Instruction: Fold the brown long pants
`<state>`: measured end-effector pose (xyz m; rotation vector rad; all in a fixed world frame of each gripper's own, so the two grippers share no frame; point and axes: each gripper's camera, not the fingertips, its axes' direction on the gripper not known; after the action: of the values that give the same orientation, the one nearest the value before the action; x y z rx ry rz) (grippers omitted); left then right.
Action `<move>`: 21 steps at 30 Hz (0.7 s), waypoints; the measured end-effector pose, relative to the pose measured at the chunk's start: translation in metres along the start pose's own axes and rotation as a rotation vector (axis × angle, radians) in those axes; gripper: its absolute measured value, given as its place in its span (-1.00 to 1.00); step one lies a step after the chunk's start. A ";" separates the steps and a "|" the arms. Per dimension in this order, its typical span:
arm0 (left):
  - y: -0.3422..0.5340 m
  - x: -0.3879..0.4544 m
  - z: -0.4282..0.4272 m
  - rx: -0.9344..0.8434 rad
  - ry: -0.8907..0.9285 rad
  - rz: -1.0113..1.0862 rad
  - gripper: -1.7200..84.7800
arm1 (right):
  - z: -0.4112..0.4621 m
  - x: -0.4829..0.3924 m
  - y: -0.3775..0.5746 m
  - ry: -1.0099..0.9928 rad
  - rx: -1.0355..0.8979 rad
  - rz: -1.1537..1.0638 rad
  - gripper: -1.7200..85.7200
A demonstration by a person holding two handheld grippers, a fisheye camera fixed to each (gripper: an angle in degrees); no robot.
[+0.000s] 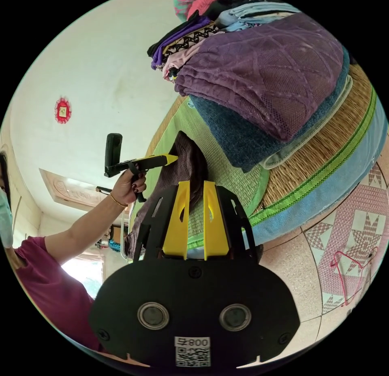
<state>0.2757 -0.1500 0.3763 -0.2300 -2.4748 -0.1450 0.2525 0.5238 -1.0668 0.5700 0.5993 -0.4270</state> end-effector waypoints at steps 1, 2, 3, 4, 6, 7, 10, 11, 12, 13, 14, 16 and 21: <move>0.004 -0.003 0.007 0.001 -0.003 -0.004 -0.89 | 0.001 0.000 -0.001 -0.011 0.003 0.007 -0.81; 0.008 -0.006 0.012 0.009 -0.003 -0.008 -0.89 | 0.001 -0.002 -0.003 -0.028 0.012 0.013 -0.81; 0.011 -0.007 0.014 0.014 -0.002 -0.008 -0.89 | 0.002 -0.008 -0.004 -0.031 0.017 0.009 -0.82; 0.017 -0.010 0.016 0.025 0.001 -0.001 -0.89 | 0.002 -0.012 -0.005 -0.030 0.018 0.002 -0.82; 0.028 -0.014 0.019 0.042 0.005 0.017 -0.90 | 0.003 -0.029 -0.008 -0.035 0.024 -0.028 -0.82; 0.036 -0.017 0.020 0.056 0.006 0.029 -0.90 | 0.003 -0.034 -0.009 -0.042 0.028 -0.035 -0.82; 0.059 -0.029 0.022 0.090 0.033 0.055 -0.91 | 0.005 -0.065 -0.014 -0.054 0.042 -0.079 -0.82; 0.070 -0.034 0.022 0.104 0.042 0.064 -0.91 | 0.007 -0.079 -0.016 -0.057 0.046 -0.100 -0.82; 0.075 -0.037 0.022 0.111 0.045 0.068 -0.91 | 0.009 -0.095 -0.018 -0.073 0.050 -0.121 -0.82; 0.087 -0.041 0.021 0.126 0.052 0.079 -0.91 | 0.010 -0.102 -0.019 -0.081 0.050 -0.131 -0.82; 0.101 -0.045 0.020 0.142 0.055 0.094 -0.91 | 0.013 -0.119 -0.021 -0.093 0.050 -0.156 -0.82; 0.125 -0.051 0.018 0.169 0.048 0.109 -0.90 | 0.019 -0.146 -0.024 -0.111 0.047 -0.196 -0.82; 0.205 -0.076 0.013 0.264 0.059 0.120 -0.89 | 0.051 -0.236 -0.030 -0.191 0.013 -0.325 -0.82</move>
<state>0.3683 0.0426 0.3297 -0.2562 -2.3830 0.2209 0.0806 0.5196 -0.8946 0.4382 0.5062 -0.7836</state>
